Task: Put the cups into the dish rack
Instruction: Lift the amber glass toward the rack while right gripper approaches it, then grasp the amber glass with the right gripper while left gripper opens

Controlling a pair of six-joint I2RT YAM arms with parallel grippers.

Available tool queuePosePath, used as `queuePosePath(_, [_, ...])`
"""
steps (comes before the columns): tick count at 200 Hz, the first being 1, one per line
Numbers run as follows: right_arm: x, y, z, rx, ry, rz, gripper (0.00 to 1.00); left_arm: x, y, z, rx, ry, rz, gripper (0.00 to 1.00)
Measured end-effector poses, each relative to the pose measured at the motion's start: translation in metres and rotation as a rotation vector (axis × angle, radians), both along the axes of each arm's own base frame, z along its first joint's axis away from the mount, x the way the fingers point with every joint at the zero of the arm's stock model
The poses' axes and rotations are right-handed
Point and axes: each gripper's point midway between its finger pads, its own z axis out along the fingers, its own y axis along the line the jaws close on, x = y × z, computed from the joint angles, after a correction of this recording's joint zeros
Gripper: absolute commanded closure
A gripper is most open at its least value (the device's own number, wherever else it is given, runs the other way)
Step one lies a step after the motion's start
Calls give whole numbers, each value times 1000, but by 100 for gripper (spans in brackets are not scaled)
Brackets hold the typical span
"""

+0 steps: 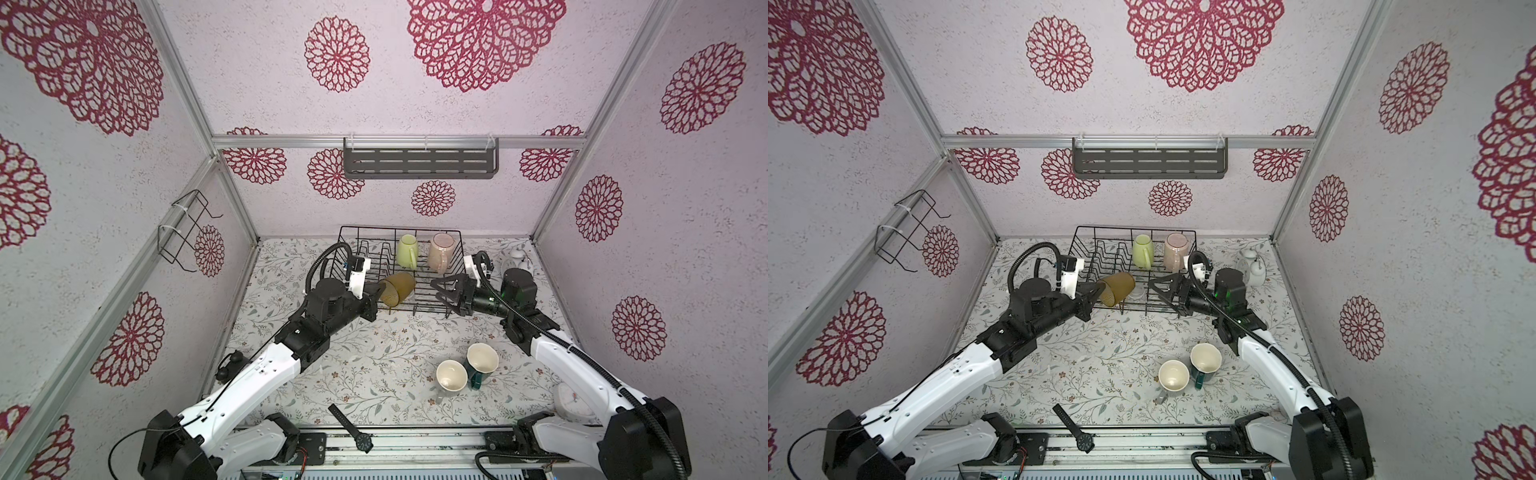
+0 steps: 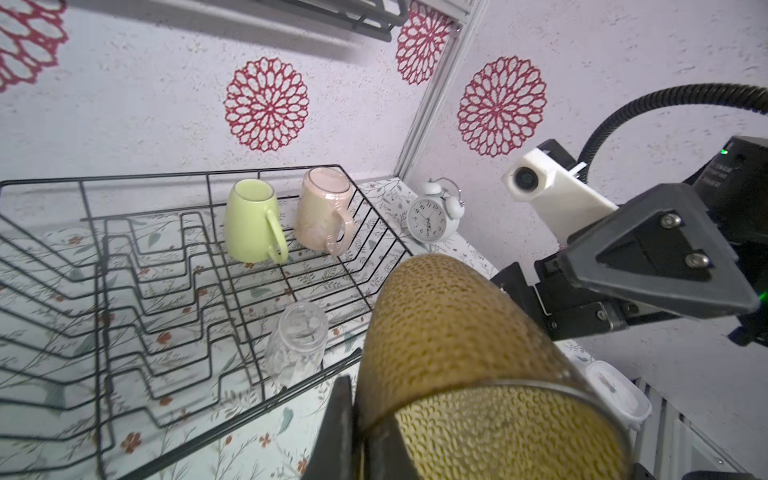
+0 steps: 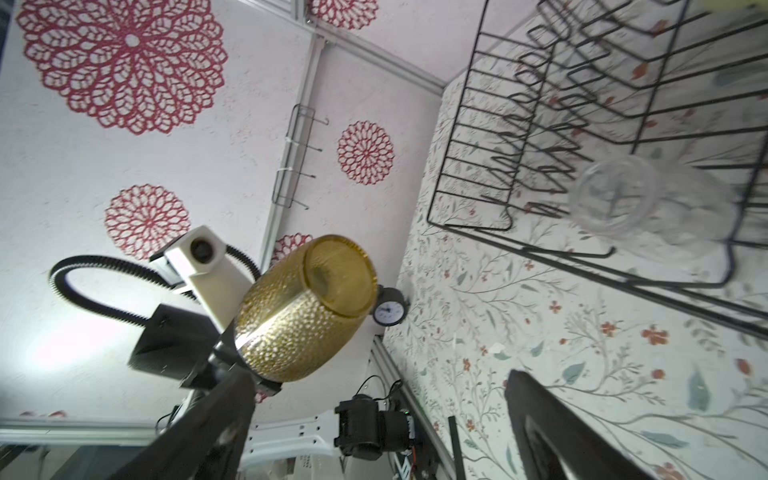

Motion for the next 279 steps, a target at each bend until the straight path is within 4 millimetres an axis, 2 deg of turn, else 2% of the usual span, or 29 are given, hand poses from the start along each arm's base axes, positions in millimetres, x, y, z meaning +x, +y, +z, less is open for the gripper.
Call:
queuePosePath(29, [-13,23,12,74,21,96,5,-1,-15,5,-55,-9,-70,99])
queuePosePath(69, [-16,43,22,148,67,156,5,-2,-25,17,-132,-35,-125,99])
queuePosePath(97, [-11,46,31,191,85,151,7,-1,-32,19,-159,-41,-159,97])
queuePosePath(130, [-5,50,41,234,100,145,12,1,-38,13,-160,-29,-187,97])
queuePosePath(186, [0,51,43,252,117,117,22,8,-37,18,-179,-55,-170,92])
queuePosePath(205, [2,50,42,249,112,107,26,10,-37,18,-186,-57,-167,85])
queuePosePath(233, [3,51,40,232,81,100,31,13,-36,15,-182,-49,-154,79])
queuePosePath(240, [3,52,38,223,76,97,31,14,-36,14,-181,-49,-150,71])
queuePosePath(250, [5,52,34,208,71,88,31,15,-34,14,-180,-47,-141,52])
queuePosePath(256, [5,52,31,199,69,82,31,17,-33,13,-178,-46,-135,45])
queuePosePath(279, [9,52,21,159,57,64,31,21,-27,6,-159,-30,-111,31])
